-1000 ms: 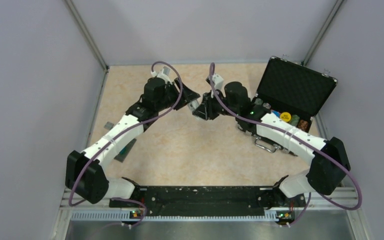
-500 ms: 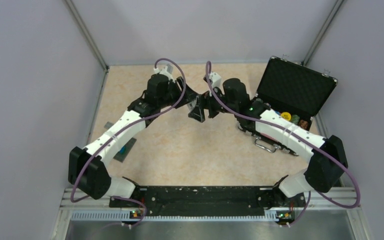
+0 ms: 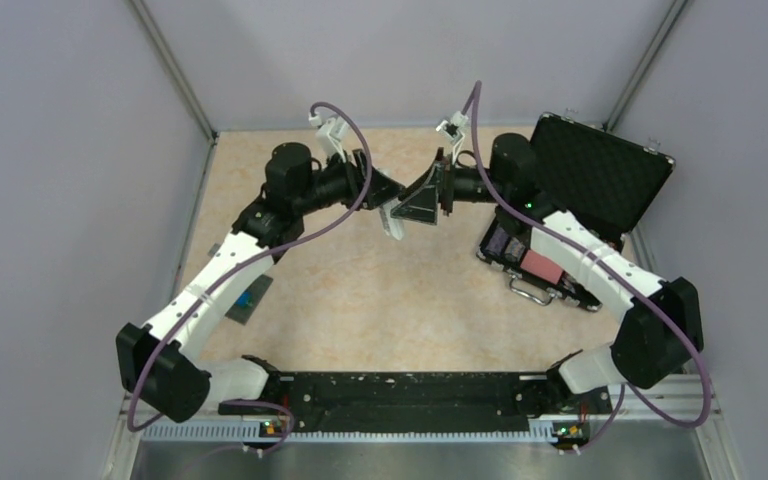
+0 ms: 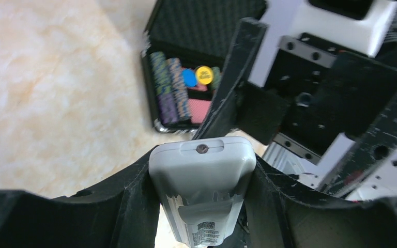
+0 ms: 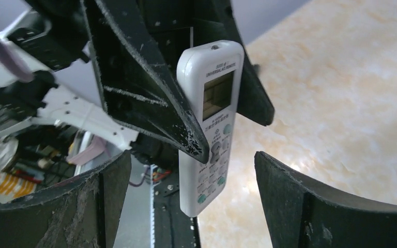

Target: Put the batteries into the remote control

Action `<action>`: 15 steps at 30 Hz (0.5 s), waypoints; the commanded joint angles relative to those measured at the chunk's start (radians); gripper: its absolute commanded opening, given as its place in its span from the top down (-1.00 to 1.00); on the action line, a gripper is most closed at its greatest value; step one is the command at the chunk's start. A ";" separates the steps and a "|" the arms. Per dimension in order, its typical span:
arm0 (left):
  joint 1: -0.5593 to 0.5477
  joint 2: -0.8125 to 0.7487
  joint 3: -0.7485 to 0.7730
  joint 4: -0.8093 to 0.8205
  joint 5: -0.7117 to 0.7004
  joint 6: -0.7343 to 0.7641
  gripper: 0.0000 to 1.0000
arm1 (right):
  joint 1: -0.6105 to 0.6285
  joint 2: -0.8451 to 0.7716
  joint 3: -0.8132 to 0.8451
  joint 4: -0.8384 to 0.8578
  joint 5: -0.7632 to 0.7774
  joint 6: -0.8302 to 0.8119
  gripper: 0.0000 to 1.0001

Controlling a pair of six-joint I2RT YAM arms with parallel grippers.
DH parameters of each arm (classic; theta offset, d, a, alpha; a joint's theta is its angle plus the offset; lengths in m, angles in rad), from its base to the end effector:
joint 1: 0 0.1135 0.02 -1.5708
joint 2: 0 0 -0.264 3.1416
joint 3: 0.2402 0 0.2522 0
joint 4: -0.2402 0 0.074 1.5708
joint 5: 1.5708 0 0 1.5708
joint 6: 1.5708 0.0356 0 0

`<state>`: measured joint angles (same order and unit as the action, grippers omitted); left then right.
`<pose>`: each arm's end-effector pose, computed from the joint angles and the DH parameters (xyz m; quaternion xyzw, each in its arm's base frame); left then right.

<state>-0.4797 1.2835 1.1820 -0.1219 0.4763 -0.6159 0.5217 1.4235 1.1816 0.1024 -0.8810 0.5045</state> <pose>0.2568 -0.1520 0.3781 0.0952 0.7677 -0.4731 0.4215 0.2717 0.1879 0.3608 -0.2856 0.6802 0.5717 0.3591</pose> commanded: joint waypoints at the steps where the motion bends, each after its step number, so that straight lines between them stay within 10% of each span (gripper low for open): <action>1: 0.015 -0.062 0.025 0.223 0.161 -0.003 1.00 | 0.005 -0.046 -0.038 0.408 -0.212 0.210 -0.73; 15: 0.018 -0.017 0.013 0.581 0.421 -0.236 1.00 | 0.017 -0.003 -0.054 0.789 -0.296 0.515 -0.63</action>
<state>-0.4644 1.2583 1.1820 0.3134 0.8448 -0.7990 0.5274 1.4113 1.1248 0.7132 -1.1351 0.9081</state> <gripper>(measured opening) 0.576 0.837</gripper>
